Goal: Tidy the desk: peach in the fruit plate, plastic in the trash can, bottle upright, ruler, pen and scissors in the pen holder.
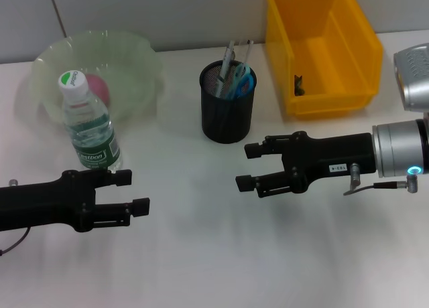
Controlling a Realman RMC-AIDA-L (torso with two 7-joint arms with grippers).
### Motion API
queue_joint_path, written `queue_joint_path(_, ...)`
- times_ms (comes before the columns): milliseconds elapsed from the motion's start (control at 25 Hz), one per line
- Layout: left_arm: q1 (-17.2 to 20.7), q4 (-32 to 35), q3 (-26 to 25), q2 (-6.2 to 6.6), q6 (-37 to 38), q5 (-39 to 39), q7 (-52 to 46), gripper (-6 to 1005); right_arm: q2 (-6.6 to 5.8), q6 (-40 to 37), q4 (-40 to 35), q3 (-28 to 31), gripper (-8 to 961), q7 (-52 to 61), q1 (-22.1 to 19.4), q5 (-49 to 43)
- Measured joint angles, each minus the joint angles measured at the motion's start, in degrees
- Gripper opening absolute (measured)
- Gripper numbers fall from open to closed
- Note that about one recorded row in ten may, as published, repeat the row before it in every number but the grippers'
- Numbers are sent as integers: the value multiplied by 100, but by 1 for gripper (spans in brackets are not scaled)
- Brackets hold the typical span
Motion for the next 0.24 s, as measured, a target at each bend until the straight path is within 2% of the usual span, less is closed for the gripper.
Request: queue_joint_path(240, 9, 9, -3, 4, 58, 17, 5, 852, -35, -30, 2, -3, 809, 2, -52, -5)
